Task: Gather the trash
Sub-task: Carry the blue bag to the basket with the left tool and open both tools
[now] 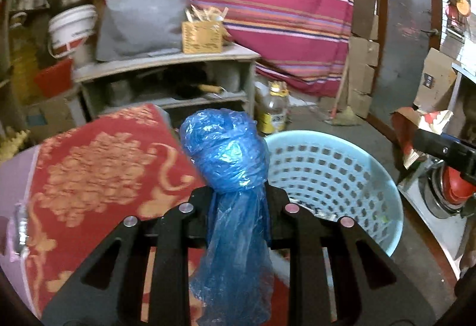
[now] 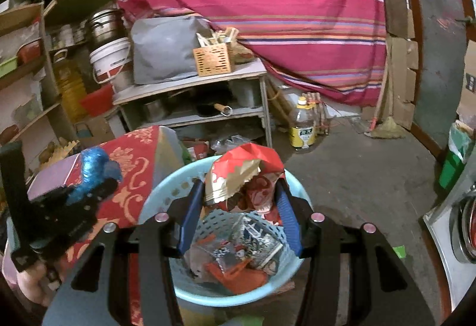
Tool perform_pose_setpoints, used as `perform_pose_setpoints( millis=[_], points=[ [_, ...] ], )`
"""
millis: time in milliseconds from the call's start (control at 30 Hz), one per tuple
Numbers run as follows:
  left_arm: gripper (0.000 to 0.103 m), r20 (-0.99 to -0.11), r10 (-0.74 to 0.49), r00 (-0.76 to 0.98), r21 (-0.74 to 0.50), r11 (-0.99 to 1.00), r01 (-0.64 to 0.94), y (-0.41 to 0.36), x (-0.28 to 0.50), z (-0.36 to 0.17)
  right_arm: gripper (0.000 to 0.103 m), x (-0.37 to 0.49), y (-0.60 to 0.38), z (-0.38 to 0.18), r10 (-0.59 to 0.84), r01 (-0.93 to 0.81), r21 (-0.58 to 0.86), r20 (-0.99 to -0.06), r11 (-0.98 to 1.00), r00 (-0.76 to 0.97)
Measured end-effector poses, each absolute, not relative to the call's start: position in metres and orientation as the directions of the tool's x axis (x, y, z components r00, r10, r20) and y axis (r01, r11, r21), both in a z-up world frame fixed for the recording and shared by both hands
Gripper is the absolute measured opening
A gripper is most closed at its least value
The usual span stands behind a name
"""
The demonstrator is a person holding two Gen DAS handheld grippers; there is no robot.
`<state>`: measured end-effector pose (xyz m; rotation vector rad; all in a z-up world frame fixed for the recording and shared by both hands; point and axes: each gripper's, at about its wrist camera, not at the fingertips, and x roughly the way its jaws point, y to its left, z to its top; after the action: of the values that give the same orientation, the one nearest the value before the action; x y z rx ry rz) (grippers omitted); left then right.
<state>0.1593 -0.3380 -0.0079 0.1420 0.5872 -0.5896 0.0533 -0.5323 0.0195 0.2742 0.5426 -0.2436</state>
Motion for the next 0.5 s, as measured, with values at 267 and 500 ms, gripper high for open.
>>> perform_pose_setpoints(
  millis=[267, 500],
  points=[
    [0.04, -0.575, -0.521, 0.63, -0.039, 0.787, 0.616, -0.384, 0.161, -0.019, 0.049, 0.054, -0.549, 0.01, -0.158, 0.32, 0.206, -0.557, 0.925, 0.815],
    [0.074, -0.542, -0.501, 0.675, -0.018, 0.81, 0.586, -0.377, 0.158, -0.013, 0.049, 0.057, -0.55, 0.007, -0.152, 0.318, 0.206, -0.567, 0.925, 0.809]
  ],
)
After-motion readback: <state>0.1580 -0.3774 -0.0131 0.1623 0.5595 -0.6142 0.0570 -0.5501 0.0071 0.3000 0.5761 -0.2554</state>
